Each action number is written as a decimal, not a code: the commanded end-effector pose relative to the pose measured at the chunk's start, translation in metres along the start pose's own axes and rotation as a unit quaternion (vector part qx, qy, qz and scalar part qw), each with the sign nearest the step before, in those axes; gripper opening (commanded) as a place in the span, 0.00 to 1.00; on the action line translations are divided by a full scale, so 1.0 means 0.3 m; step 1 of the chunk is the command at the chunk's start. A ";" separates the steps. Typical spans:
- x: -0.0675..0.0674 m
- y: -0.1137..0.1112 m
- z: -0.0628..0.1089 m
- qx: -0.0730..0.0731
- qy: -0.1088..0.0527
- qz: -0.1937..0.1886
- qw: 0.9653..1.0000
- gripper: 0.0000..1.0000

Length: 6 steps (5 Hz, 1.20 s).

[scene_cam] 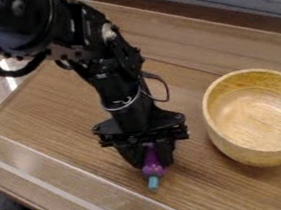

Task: Remove the purple eggplant from inside the brown bowl and put it on the table

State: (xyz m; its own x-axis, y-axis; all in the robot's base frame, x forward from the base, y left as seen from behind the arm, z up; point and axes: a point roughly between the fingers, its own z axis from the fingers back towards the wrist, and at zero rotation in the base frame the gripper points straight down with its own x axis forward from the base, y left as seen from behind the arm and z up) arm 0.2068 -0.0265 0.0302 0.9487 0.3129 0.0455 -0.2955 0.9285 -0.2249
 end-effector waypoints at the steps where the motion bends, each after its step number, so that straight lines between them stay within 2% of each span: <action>1: 0.005 -0.009 0.002 0.001 -0.001 -0.007 1.000 0.00; 6: -0.009 0.003 -0.029 0.010 0.017 -0.005 1.000 0.00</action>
State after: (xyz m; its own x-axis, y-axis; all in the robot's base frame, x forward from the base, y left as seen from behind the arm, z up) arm 0.2061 -0.0260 0.0235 0.9490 0.3148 0.0171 -0.3043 0.9287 -0.2120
